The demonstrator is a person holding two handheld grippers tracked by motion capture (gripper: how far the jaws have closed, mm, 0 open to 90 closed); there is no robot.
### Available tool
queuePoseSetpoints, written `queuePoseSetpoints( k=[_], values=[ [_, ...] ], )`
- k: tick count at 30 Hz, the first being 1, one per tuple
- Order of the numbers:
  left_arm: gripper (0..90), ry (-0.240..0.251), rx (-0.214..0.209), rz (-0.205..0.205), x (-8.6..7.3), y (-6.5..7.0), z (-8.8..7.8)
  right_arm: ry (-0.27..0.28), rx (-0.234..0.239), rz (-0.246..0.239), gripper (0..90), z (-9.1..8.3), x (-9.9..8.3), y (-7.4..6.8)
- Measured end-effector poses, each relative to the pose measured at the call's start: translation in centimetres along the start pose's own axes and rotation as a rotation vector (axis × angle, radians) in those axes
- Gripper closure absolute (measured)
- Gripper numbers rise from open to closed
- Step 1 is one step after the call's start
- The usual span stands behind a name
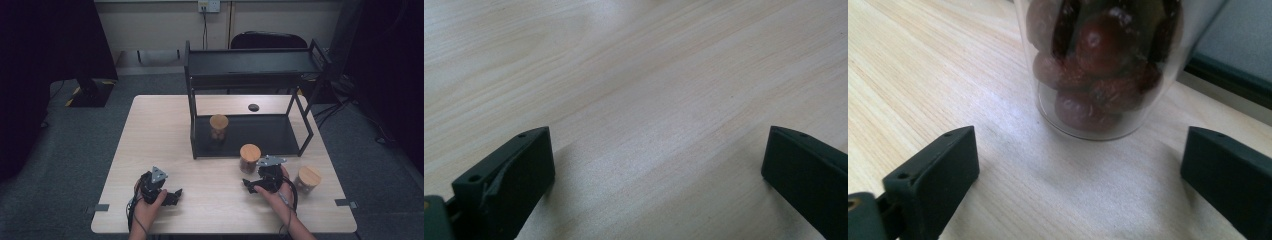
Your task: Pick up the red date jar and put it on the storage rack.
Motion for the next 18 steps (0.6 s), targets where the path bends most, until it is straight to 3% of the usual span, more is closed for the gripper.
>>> queuePoseSetpoints(
  k=[11,18],
  values=[
    [0.2,0.0,0.0,0.0,0.0,0.0,0.0,0.045,-0.012,-0.011,1.8,-1.0,1.7,0.7],
    [0.2,0.0,0.0,0.0,0.0,0.0,0.0,0.068,-0.005,-0.02,6.1,-0.5,2.6,0.6]
  ],
)
Point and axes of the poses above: each handheld gripper's, and its own axes: z roughly forward along the jaws, x roughly out of its top, y roughly to its right, the point moved 6 cm from there along z, roughly forward along the jaws, and after that the axes turned 9 degrees about -z, right-handed, at the moved point
